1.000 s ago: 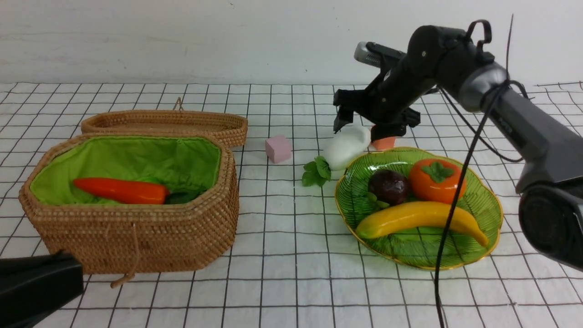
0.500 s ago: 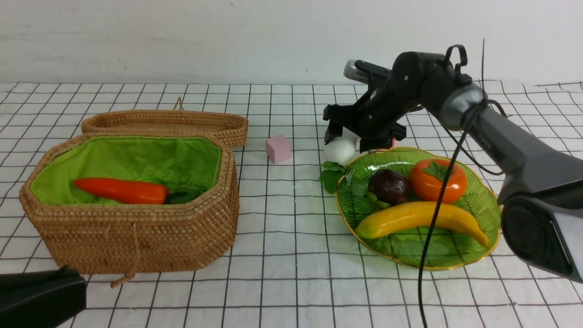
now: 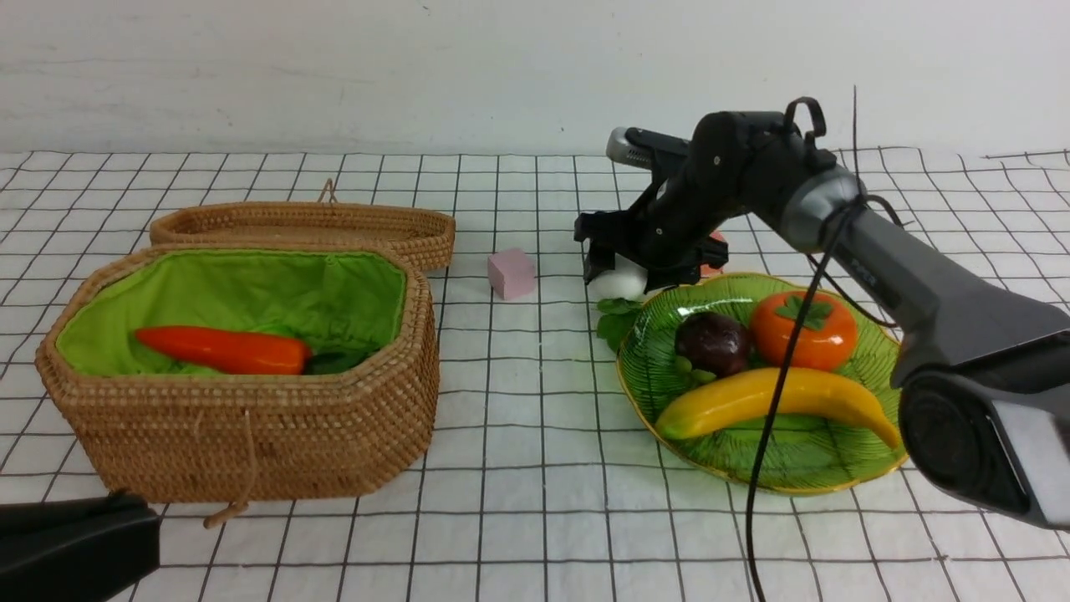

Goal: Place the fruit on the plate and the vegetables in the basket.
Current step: Take a daikon with your right arm and place it on the basket on the left.

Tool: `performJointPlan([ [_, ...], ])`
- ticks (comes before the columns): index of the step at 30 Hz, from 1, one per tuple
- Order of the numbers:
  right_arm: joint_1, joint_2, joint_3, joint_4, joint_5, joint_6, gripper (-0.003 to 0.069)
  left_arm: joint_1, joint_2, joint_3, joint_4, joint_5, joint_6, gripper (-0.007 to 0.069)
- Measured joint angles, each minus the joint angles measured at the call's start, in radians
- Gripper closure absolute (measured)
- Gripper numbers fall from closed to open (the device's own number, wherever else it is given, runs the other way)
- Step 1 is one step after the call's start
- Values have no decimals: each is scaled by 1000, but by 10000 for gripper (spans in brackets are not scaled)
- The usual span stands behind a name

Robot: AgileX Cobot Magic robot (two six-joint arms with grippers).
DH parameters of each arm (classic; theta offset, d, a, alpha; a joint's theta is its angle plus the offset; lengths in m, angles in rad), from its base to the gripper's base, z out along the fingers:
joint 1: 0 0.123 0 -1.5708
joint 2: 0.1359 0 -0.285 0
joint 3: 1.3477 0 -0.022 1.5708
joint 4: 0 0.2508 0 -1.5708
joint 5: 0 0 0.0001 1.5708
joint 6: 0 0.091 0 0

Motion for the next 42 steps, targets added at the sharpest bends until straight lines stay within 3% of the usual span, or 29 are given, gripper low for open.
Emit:
performJointPlan([
  [11,0,13,-2,0,-17,-1,151,0,0,0,-1,0,0,638],
  [20,-3,15,-2,19,-42,-1,151,0,0,0,-5,0,0,638],
  [31,-3,-156,-39,30,125,-100,151,0,0,0,22,-1,-9,638],
  [38,10,-286,-40,41,296,-216,151,0,0,0,230,-45,-223,638],
  [40,29,-307,-40,65,315,-293,151,0,0,0,299,-46,-308,638],
  [42,82,-330,-40,155,316,-486,151,0,0,0,432,-36,-427,638],
])
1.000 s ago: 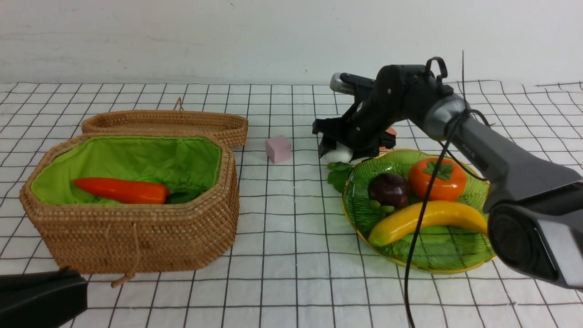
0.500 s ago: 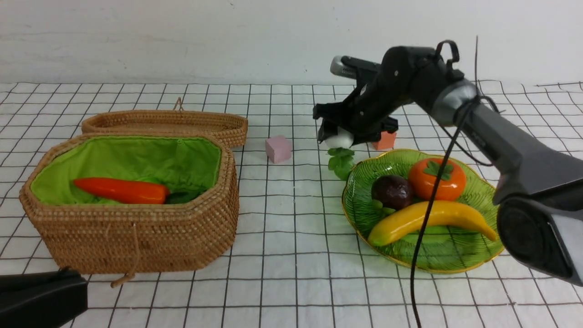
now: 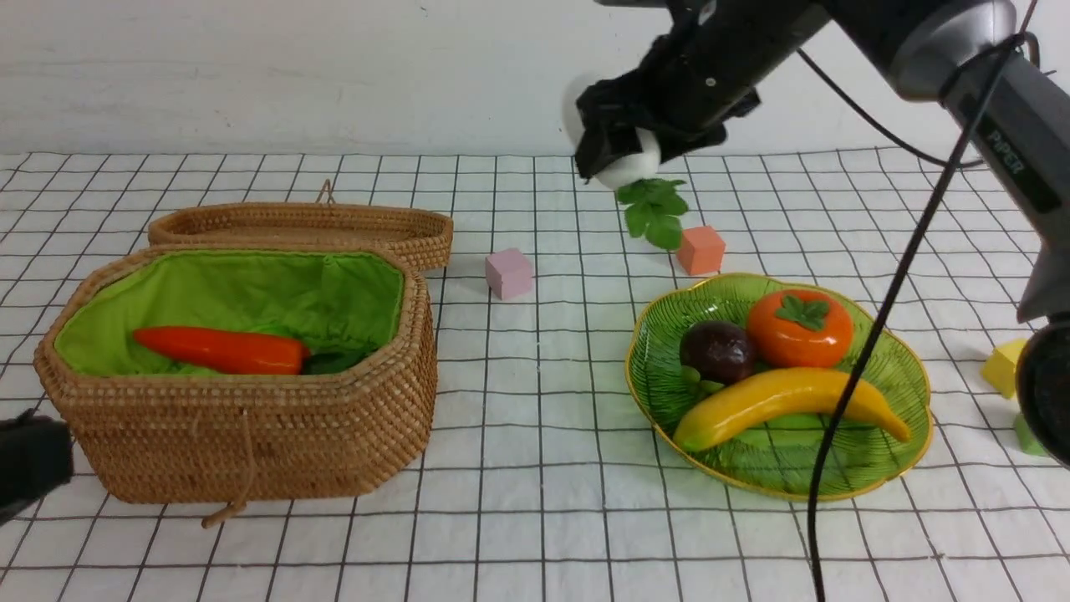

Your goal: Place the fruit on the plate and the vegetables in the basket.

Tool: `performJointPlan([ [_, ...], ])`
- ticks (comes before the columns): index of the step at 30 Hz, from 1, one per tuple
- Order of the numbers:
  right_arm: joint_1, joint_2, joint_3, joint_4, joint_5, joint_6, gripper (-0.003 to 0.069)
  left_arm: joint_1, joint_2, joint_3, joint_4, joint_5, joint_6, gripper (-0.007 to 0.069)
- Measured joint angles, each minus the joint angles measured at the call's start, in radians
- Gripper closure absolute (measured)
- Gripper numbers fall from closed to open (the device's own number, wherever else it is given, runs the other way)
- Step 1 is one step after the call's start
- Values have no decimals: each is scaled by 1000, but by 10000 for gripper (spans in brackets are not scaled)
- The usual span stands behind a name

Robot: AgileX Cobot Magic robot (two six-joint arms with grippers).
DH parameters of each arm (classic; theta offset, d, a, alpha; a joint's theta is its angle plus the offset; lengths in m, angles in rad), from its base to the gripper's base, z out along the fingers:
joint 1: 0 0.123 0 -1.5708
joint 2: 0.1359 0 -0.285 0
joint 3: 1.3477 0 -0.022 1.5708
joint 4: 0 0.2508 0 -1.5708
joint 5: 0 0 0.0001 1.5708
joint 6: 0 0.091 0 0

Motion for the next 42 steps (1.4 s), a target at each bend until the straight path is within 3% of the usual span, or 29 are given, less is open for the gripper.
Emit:
performJointPlan([
  [3,73,-4,0,132,-2,-237,151,0,0,0,124,22,-118,638],
  [5,151,5,0,261,-24,-437,151,0,0,0,274,41,-239,638],
  [8,216,32,0,348,-113,-571,151,0,0,0,379,46,-344,638],
  [11,265,78,0,370,-237,-641,151,0,0,0,417,52,-379,638],
  [20,314,185,1,283,-336,-662,151,0,0,0,429,57,-385,638],
  [23,308,185,1,277,-355,-650,90,0,0,0,429,57,-385,638],
  [26,293,161,1,272,-314,-572,-3,0,0,0,426,35,-384,638],
  [30,268,83,0,236,-177,-425,-5,0,0,0,415,-12,-366,638],
  [31,248,23,0,201,-79,-303,32,0,0,0,396,-44,-346,638],
  [34,209,-92,-2,67,-9,-75,167,0,0,0,332,-103,-305,638],
  [36,181,-169,3,-54,2,55,314,0,-9,1,291,-145,-265,638],
  [37,170,-203,11,-118,4,99,412,0,-22,8,269,-163,-242,638],
  [38,168,-210,11,-118,4,107,412,0,-25,9,267,-170,-234,638],
  [39,157,-267,43,-190,5,161,540,0,-54,26,246,-188,-207,638],
  [42,154,-394,175,-282,6,235,655,0,-144,71,212,-200,-183,638],
])
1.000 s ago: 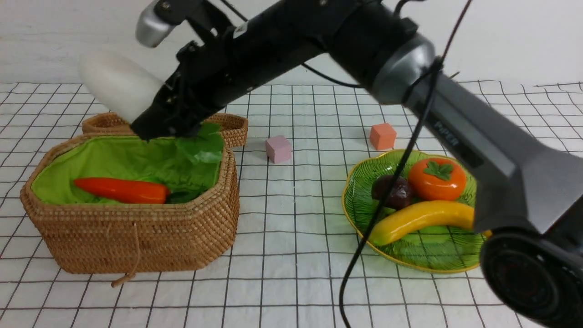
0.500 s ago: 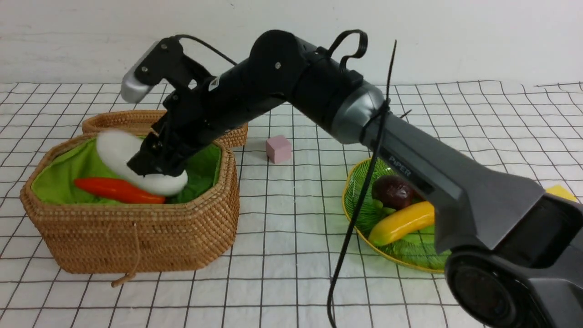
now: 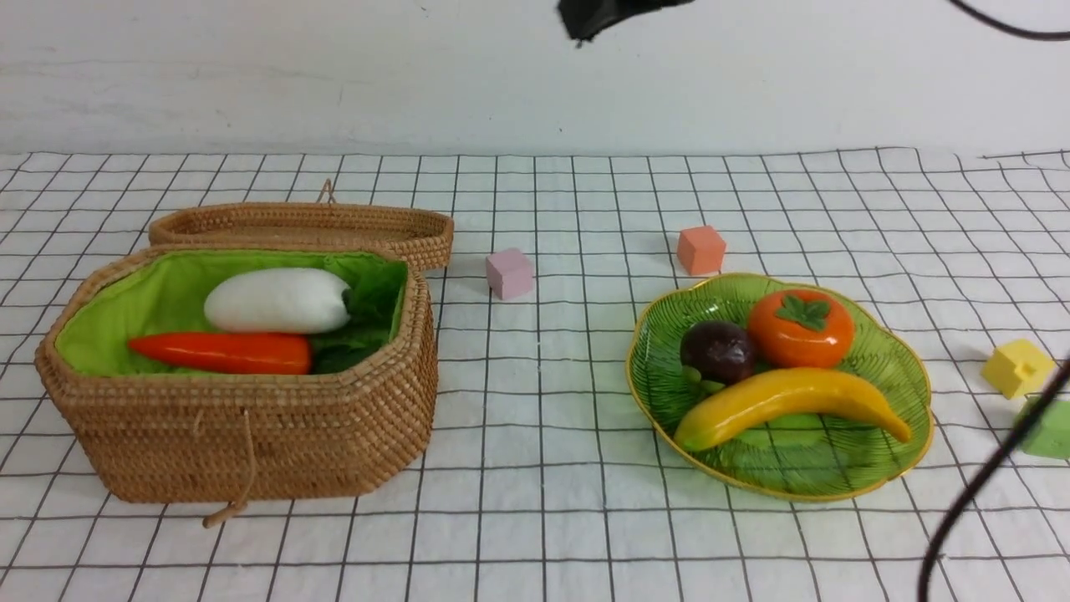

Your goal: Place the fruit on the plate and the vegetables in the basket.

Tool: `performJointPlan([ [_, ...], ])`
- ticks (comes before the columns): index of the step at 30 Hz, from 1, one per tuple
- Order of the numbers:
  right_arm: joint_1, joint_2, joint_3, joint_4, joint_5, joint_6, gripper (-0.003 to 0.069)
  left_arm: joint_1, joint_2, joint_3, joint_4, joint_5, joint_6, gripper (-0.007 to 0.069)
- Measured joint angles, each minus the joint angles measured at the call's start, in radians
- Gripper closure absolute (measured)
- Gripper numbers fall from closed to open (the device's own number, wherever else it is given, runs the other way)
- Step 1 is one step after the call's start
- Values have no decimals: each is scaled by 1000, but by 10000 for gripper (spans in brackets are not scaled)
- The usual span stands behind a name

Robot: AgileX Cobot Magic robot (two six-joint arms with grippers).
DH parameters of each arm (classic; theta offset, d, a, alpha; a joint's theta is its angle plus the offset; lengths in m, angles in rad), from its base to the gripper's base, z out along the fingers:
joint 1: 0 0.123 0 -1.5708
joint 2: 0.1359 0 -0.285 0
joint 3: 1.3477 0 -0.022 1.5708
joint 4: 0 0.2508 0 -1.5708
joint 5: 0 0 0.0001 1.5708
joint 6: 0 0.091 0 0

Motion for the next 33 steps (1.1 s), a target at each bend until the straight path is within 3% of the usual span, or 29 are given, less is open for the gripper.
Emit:
performJointPlan([
  [9,1,-610,824,-120,-3,233,655,0,-298,259,-57,-94,8,638],
  [16,1,-985,1302,-139,-206,359,648,0,-299,366,-61,-112,8,638],
  [21,1,-1135,1487,-155,-322,373,641,0,-299,409,-59,-112,8,637],
  [33,1,-1306,1647,-187,-251,374,624,0,-299,468,-59,-113,8,631],
])
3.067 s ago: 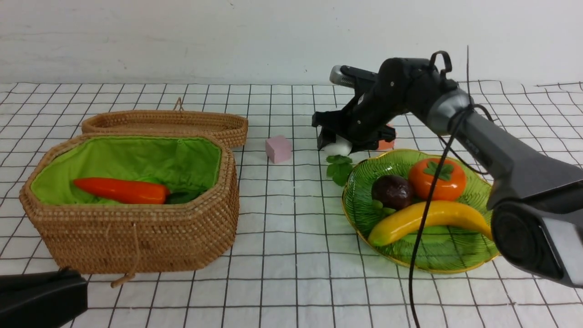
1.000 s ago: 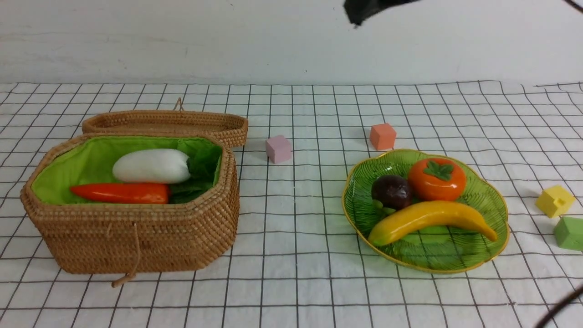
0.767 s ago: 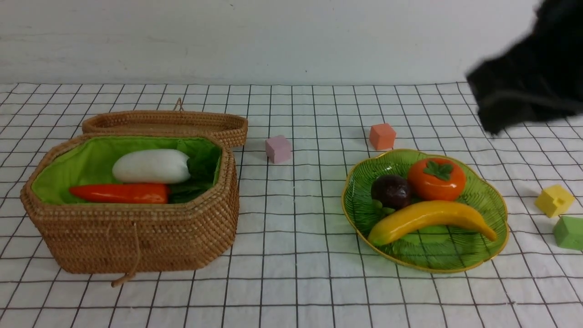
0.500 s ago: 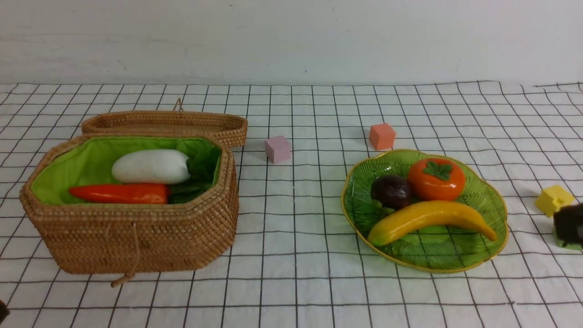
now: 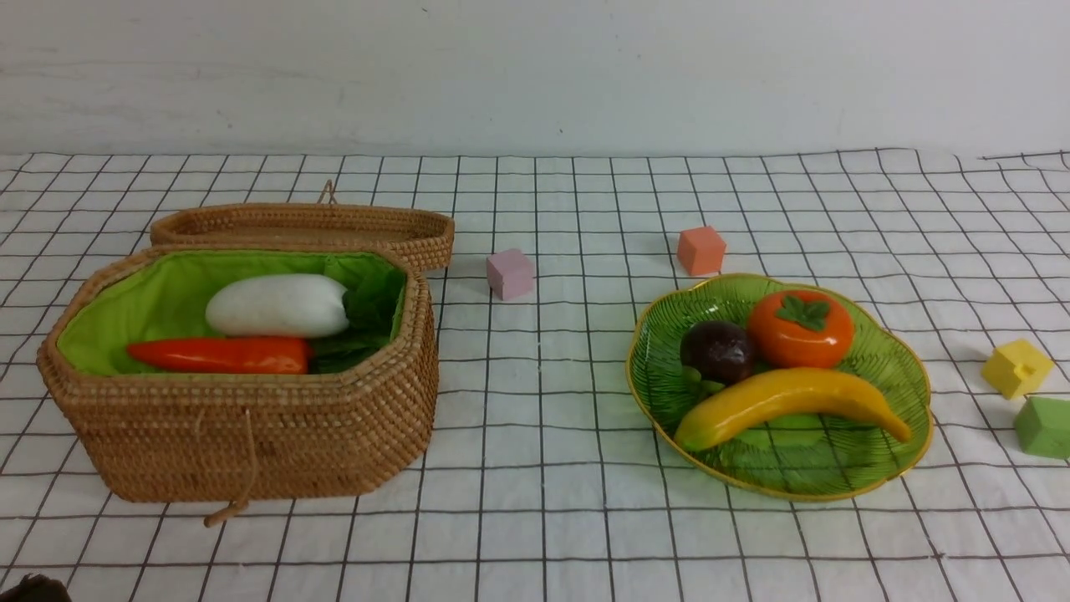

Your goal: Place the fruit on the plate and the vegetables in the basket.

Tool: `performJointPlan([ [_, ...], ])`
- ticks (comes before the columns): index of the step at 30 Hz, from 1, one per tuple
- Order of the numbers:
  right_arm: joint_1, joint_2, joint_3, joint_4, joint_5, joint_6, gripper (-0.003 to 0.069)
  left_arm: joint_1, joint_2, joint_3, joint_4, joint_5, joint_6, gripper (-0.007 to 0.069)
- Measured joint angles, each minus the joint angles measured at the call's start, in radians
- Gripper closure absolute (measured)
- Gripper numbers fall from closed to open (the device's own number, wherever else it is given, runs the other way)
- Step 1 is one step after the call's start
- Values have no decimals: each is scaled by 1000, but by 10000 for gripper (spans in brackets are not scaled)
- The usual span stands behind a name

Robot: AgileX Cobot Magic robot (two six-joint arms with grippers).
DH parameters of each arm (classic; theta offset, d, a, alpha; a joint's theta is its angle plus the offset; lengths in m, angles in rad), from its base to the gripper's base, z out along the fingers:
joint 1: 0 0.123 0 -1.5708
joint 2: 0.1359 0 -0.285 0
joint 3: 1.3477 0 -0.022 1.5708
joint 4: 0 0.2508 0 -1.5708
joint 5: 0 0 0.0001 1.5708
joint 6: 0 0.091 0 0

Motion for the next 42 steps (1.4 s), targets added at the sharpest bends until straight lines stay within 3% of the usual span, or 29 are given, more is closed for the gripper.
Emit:
performJointPlan([
  [3,0,-4,9,-28,16,0,623,0,0,7,0,0,0,629],
  [6,-59,-47,60,-60,-84,-5,632,0,0,9,1,1,0,624],
  [14,-486,-401,573,80,-690,-240,667,0,0,9,1,0,0,617],
  [16,-520,-476,677,97,-757,-272,667,0,0,9,1,0,0,616],
  [24,-541,-595,737,110,-643,-301,667,0,0,9,1,-1,0,606],
  [42,-541,-596,736,113,-635,-301,659,0,0,9,1,-2,0,587],
])
